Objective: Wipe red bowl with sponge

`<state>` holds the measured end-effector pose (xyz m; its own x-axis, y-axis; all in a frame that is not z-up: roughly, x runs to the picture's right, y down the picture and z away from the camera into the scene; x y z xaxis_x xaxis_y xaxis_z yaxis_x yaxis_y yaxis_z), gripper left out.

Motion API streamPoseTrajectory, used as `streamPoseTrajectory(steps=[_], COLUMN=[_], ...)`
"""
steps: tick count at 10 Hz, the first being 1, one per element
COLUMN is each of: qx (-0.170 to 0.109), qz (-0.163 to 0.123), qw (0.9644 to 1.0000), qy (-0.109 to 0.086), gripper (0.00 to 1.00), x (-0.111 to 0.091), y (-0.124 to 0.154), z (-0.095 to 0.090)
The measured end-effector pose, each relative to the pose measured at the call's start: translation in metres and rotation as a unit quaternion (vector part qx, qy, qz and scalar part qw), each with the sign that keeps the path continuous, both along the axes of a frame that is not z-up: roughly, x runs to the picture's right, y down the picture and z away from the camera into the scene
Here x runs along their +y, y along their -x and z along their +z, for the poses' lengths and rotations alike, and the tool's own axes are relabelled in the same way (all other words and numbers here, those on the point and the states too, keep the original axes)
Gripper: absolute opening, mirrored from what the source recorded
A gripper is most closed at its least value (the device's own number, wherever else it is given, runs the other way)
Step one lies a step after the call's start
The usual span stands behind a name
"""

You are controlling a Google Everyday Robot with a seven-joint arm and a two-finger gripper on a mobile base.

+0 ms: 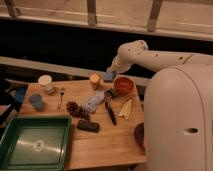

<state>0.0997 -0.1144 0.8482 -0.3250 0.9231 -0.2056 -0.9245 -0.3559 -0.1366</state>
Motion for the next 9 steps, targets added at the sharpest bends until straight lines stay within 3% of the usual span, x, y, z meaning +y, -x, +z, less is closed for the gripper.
streamPoseTrajectory(steps=[2,4,5,7,9], qx=[-0.004,-0.057,-0.085,-0.14,-0.166], qz=[0.029,0.048,0.044,0.045,0.047], qw=[0.9996,0.9972,0.9954,0.989,0.985], qy=[-0.006,0.001,0.009,0.011,0.007], gripper=[0.18,0.18,0.18,0.18,0.18], x=[0.009,0.02,0.023,0.024,0.024], y=[-0.03,-0.048,-0.052,-0.055,-0.059], z=[0.0,0.011,0.017,0.026,0.028])
